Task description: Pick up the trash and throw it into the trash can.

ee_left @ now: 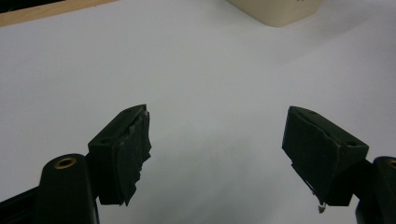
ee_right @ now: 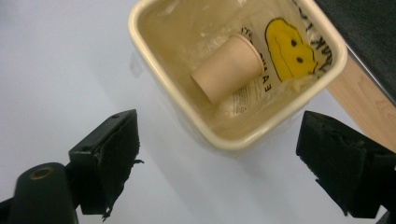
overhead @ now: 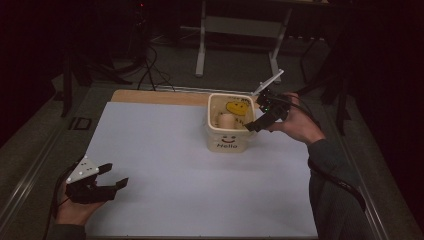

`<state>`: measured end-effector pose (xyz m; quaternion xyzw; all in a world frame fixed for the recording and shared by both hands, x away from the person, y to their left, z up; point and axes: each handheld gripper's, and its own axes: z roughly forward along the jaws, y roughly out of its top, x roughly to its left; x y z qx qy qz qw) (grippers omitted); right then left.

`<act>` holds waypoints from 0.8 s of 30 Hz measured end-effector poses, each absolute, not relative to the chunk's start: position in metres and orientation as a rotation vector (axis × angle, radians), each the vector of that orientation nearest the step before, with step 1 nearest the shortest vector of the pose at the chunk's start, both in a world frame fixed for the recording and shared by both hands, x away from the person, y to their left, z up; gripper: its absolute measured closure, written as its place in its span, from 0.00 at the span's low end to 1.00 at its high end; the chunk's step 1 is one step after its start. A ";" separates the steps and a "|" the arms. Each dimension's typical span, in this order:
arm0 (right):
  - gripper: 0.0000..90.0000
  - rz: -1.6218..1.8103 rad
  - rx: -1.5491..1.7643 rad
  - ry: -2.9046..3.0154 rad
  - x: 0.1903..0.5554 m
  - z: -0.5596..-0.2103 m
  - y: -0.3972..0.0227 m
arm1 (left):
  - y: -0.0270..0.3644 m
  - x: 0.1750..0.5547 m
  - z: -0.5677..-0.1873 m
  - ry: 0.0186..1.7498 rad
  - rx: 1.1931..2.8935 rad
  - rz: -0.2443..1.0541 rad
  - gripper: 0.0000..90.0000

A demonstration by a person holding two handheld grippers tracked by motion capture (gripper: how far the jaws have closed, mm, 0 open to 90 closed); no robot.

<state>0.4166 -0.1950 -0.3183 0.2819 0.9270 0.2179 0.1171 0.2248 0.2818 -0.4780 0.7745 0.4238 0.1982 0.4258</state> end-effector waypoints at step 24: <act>0.15 0.844 0.837 2.663 0.378 -0.375 -0.228 | 0.281 0.224 -0.478 1.054 1.936 0.499 0.26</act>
